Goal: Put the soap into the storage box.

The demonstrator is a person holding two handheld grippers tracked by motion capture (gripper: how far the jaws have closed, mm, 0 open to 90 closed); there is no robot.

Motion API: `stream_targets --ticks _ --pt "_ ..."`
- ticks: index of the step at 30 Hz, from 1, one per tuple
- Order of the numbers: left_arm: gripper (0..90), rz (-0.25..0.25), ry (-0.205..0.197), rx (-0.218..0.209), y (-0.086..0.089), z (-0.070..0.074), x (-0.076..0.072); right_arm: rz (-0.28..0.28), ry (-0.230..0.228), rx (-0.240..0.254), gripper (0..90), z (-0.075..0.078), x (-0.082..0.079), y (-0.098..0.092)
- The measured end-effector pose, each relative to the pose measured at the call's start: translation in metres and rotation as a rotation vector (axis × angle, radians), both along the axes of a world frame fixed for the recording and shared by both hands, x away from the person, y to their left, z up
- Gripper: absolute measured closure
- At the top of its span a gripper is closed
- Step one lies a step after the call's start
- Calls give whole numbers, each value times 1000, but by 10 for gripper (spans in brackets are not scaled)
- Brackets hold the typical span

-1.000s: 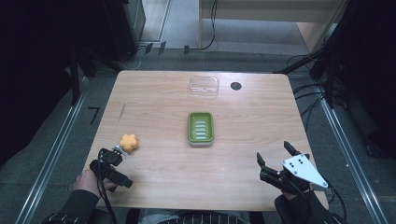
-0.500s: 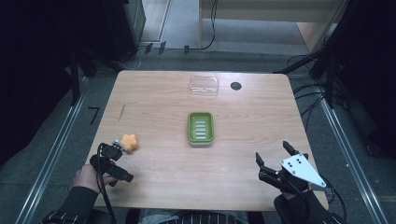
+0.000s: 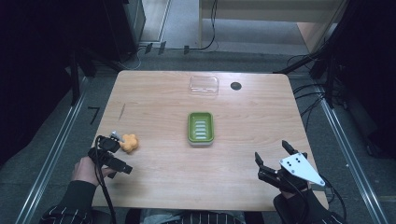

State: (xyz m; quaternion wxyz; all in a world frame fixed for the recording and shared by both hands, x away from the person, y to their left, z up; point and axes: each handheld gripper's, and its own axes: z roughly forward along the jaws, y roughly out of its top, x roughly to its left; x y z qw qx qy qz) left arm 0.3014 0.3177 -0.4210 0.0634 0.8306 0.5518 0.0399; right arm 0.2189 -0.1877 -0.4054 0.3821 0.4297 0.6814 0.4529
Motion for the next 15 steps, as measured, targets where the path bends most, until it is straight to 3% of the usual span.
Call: stream_targets --ticks 15 --pt "0 1 -31 -8 2 11 20 1 4 -2 132 0 0 1"
